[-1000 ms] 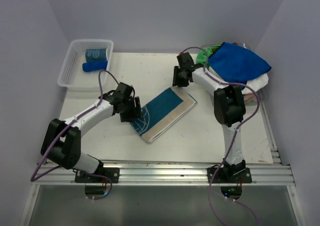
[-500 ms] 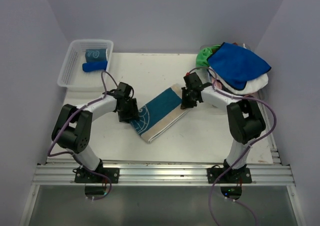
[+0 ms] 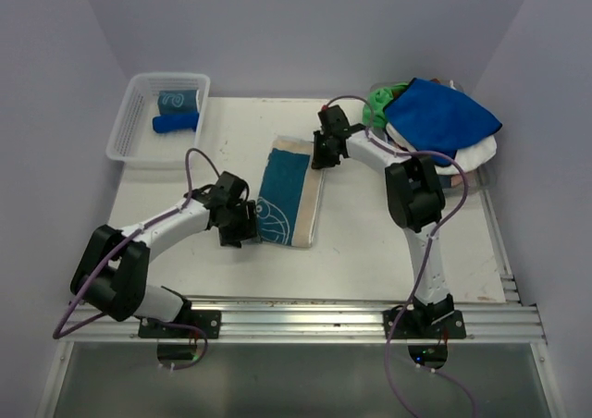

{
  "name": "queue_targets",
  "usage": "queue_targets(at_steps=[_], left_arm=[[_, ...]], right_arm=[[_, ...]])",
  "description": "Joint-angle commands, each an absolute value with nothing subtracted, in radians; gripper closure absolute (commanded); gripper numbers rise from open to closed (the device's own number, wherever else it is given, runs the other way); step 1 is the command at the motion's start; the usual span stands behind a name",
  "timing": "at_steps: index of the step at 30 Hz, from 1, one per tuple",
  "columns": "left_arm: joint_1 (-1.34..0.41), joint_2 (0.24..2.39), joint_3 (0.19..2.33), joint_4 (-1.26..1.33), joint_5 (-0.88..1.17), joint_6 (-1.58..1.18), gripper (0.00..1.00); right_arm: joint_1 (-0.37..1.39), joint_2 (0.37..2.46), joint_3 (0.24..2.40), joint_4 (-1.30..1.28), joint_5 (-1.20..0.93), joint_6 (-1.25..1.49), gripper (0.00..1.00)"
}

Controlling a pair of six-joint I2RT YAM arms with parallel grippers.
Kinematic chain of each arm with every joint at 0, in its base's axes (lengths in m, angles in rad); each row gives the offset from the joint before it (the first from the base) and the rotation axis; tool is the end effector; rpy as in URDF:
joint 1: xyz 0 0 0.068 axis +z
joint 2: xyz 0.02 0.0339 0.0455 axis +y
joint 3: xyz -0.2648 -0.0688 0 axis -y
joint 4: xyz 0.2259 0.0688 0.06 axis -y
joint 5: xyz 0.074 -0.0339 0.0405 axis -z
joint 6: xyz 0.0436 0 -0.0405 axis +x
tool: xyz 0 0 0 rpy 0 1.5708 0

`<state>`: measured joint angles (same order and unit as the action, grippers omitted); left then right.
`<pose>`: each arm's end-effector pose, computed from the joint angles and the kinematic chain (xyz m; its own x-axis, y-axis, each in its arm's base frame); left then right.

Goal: Roll the towels
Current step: Fold the towel

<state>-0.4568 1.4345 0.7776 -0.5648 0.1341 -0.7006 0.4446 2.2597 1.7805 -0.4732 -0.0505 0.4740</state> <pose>0.2125 -0.1109 0.1753 -0.9530 -0.2435 -0.1805 -0.1781 0.9317 -0.3166 0.4365 0.2104 0.1712 -0.8626 0.0940 -0.4970 -0.0699 0.9510 0.3012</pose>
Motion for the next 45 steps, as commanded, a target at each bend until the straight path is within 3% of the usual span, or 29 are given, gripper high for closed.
queue_targets(at_steps=[1, 5, 8, 9, 12, 19, 26, 31, 36, 45], left_arm=[[-0.463, 1.344, 0.862, -0.664, 0.083, -0.719, 0.36], [-0.46, 1.35, 0.899, -0.59, 0.124, -0.716, 0.39], [-0.462, 1.388, 0.91, -0.505, 0.163, -0.722, 0.43], [-0.462, 1.403, 0.913, -0.493, 0.166, -0.723, 0.45], [-0.462, 1.466, 0.922, -0.46, 0.172, -0.71, 0.53], [-0.456, 1.563, 0.858, -0.356, 0.19, -0.706, 0.56], [-0.456, 1.603, 0.798, -0.36, 0.187, -0.693, 0.57], [-0.457, 1.491, 0.811, -0.419, 0.18, -0.666, 0.55], [-0.456, 1.41, 0.816, -0.485, 0.106, -0.661, 0.47], [-0.449, 1.496, 0.701, -0.365, 0.158, -0.67, 0.49]], right_arm=[[0.44, 2.151, 1.774, -0.499, -0.077, 0.449, 0.71], [0.459, 1.949, 1.54, -0.45, -0.094, 0.466, 0.67], [0.508, 1.803, 1.374, -0.408, -0.109, 0.497, 0.73], [0.538, 1.751, 1.336, -0.402, -0.11, 0.514, 0.81], [0.618, 1.691, 1.215, -0.368, -0.13, 0.549, 0.92], [0.753, 1.721, 1.062, -0.319, -0.152, 0.604, 0.95], [0.756, 1.804, 0.994, -0.302, -0.106, 0.609, 0.99], [0.758, 1.681, 1.006, -0.357, -0.06, 0.591, 0.99], [0.77, 1.628, 1.023, -0.38, -0.029, 0.577, 0.97], [0.788, 1.772, 0.999, -0.336, -0.041, 0.588, 1.0]])
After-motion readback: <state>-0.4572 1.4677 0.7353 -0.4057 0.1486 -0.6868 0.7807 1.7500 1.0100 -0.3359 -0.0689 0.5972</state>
